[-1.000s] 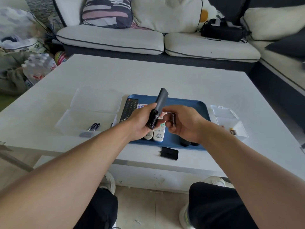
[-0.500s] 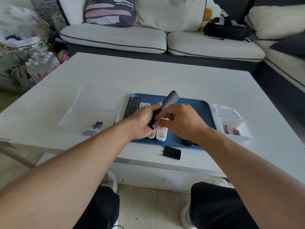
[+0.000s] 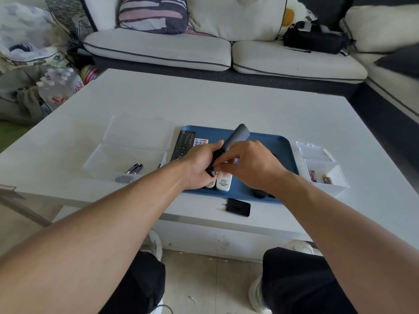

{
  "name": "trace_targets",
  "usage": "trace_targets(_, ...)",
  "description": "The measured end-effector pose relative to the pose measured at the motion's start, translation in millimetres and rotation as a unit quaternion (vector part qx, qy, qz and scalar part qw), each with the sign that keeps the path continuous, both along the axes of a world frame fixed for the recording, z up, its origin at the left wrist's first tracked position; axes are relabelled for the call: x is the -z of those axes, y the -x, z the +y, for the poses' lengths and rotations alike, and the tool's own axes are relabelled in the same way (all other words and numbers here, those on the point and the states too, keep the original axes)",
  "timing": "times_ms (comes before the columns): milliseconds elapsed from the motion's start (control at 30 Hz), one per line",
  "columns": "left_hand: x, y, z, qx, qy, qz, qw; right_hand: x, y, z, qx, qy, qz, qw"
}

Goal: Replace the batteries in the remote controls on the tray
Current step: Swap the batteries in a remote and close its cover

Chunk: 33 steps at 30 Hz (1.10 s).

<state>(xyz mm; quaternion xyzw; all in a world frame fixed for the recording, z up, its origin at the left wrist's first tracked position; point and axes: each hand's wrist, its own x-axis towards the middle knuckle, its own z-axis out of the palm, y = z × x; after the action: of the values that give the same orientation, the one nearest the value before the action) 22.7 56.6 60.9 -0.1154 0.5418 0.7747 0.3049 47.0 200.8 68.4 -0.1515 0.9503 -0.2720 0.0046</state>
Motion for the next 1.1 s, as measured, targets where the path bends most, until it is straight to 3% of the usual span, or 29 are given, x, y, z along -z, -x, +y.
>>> trace_targets(267,0,-2,-1,-0.016,0.005,-0.027,0.999,6,-1,1,0.006,0.047,-0.015,0.999)
trace_targets(433,-2,-4,4,-0.031,0.007,-0.028,0.999,-1,-5,0,0.012,-0.002,-0.014,1.0)
trace_targets(767,-9,-5,6,-0.06,0.035,-0.048,0.996,2,-11,-15,-0.007,-0.151,0.14,0.979)
trace_targets(967,-9,-2,5,-0.073,0.016,-0.066,0.995,10,-4,-13,0.004,-0.162,0.21,0.964)
trace_targets(1100,-9,-8,5,-0.065,-0.019,-0.091,0.994,9,1,-2,0.003,-0.104,0.165,0.981)
